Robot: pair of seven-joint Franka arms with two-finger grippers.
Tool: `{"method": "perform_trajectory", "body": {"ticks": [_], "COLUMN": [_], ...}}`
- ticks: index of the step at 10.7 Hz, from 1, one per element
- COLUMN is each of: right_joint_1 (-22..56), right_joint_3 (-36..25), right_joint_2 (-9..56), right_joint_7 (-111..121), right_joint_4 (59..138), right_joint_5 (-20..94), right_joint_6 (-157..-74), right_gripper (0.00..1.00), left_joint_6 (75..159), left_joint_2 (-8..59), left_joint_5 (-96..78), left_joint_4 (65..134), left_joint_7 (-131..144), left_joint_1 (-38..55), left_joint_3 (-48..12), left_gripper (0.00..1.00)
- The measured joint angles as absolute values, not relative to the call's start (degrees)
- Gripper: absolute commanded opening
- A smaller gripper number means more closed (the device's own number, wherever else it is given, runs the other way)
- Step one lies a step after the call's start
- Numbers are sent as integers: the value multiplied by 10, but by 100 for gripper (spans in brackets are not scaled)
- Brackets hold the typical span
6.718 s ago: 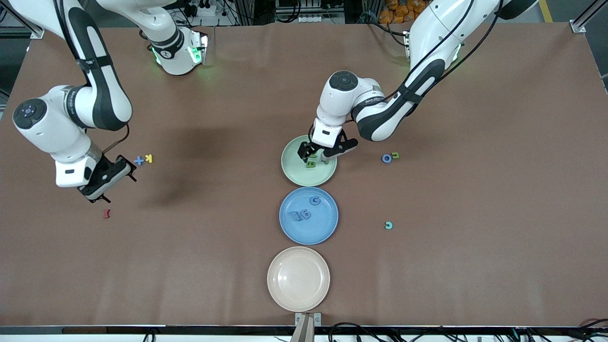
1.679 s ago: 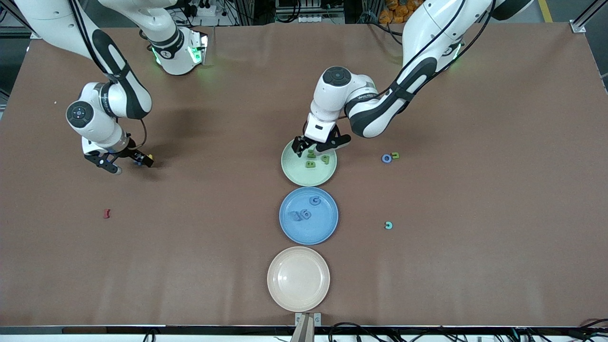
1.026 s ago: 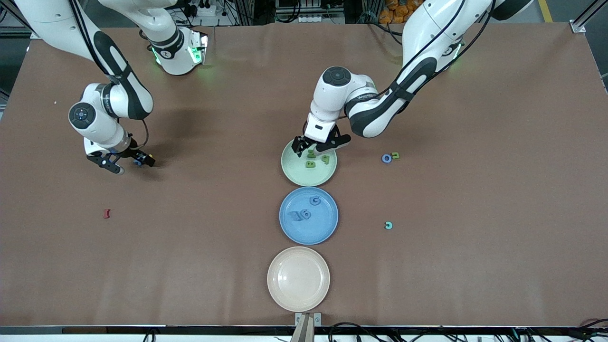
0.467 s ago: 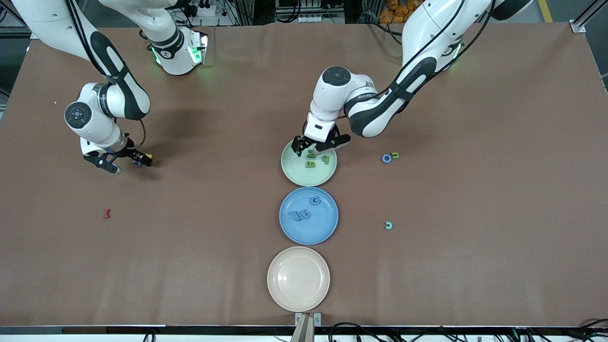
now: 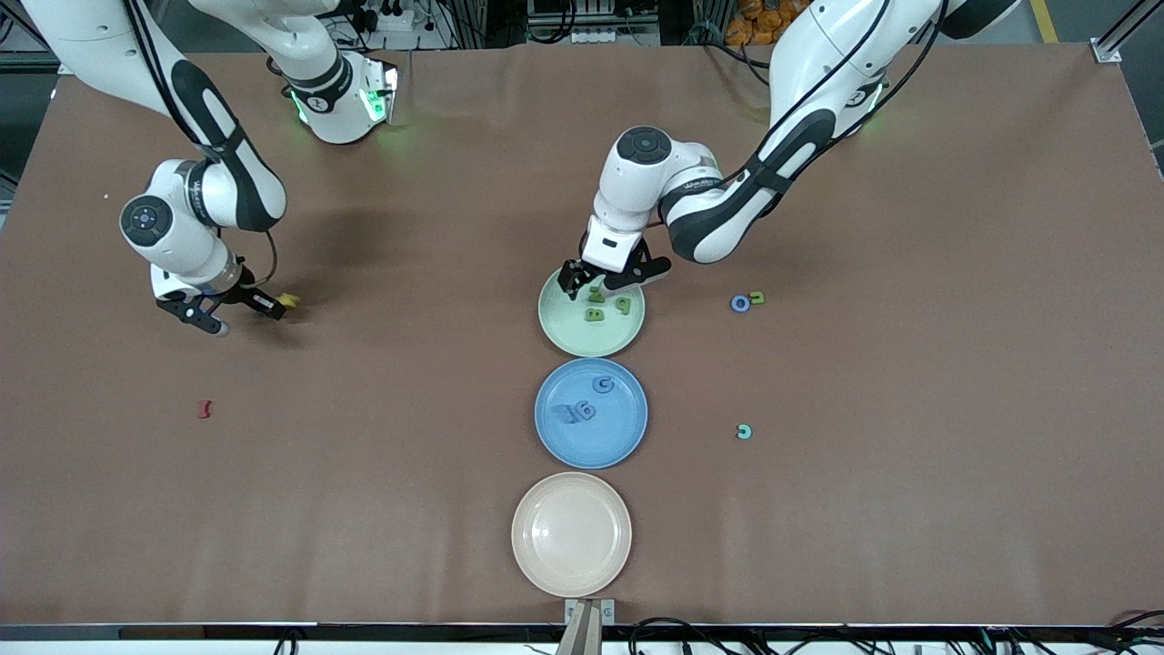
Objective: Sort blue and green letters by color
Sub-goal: 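Lower the right gripper onto the blue x, then close the right gripper on the blue x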
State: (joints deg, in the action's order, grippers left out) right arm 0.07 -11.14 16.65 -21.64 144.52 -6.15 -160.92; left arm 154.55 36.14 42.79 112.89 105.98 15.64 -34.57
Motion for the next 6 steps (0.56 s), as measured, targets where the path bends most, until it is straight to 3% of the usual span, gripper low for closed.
{"method": "perform_trajectory", "body": {"ticks": [6], "right_joint_1": [0], "right_joint_3": [-111], "right_joint_2": [162], "right_joint_7": [-216], "right_joint_4": [1436], "right_joint_5": [-61], "right_joint_6": [-1579], "right_gripper": [0], "left_joint_6": [1545], "left_joint_2": [362], "left_joint_5": [428], "left_joint_4": [1129], "left_joint_7": [1060], "left_joint_1": [157], "left_joint_3": [-346], "left_gripper": [100]}}
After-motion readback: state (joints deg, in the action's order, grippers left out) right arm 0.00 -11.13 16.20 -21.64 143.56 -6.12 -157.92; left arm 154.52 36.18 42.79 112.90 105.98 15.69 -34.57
